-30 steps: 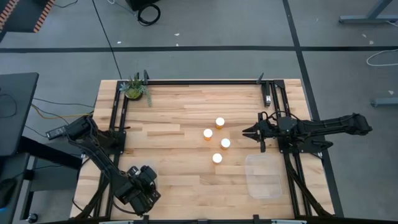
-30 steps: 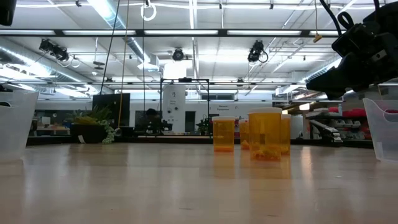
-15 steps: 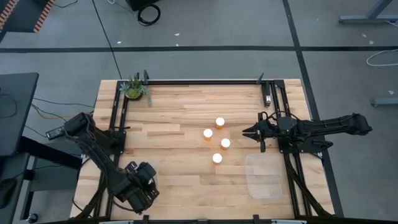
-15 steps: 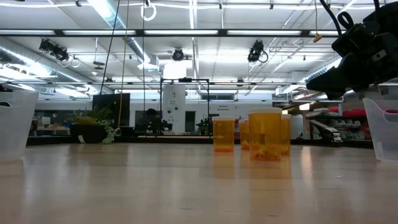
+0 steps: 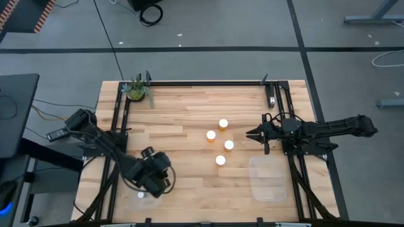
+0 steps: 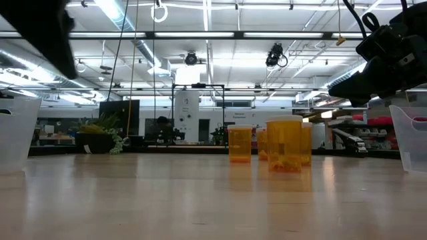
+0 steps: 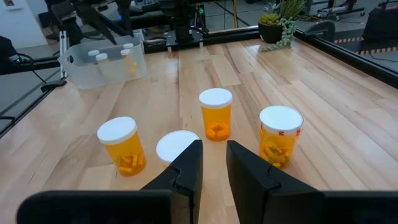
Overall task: Pick and place medicine bottles into bin by pill shape (circle, oval)
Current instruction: Put the big orange pill bottle into the right transparent bin
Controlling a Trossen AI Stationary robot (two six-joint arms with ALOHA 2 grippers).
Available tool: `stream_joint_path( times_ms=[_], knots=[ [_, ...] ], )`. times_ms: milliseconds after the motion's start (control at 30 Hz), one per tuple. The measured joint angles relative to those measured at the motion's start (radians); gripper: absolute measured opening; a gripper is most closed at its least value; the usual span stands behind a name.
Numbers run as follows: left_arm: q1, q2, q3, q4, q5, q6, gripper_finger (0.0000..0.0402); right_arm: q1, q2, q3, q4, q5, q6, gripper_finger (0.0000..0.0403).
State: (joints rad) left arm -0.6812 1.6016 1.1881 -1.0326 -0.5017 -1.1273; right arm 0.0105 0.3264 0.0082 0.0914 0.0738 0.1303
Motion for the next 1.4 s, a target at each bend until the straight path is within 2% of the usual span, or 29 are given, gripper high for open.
stream_joint_path(
  times_ms=[133, 367, 533, 667, 867, 1067, 1400],
  knots=[
    [0.064, 0.0, 0.0, 0.084, 0.002, 0.209, 0.0175, 0.0, 0.0, 0.0, 0.0, 0.0, 0.0, 0.0079],
    [0.175, 0.0, 0.0, 0.227, 0.063, 0.571, 0.0143, 0.0, 0.0, 0.0, 0.0, 0.0, 0.0, 0.0079],
    [0.241, 0.0, 0.0, 0.351, 0.138, 0.831, 0.0116, 0.0, 0.0, 0.0, 0.0, 0.0, 0.0, 0.0079],
    [0.303, 0.0, 0.0, 0.359, 0.198, 0.989, 0.0092, 0.0, 0.0, 0.0, 0.0, 0.0, 0.0, 0.0079],
    [0.408, 0.001, -0.004, 0.391, 0.332, 1.137, 0.0051, 0.0, 0.0, 0.0, 0.0, 0.0, 0.0, 0.0079],
    [0.488, 0.001, -0.084, 0.506, 0.462, 1.254, 0.001, 0.0, 0.0, 0.0, 0.0, 0.0, 0.0, 0.0079],
    [0.618, -0.071, -0.228, 0.689, 0.588, 1.329, 0.0013, 0.0, 0.0, 0.0, -0.004, 0.0, 0.0, 0.0079]
  ],
)
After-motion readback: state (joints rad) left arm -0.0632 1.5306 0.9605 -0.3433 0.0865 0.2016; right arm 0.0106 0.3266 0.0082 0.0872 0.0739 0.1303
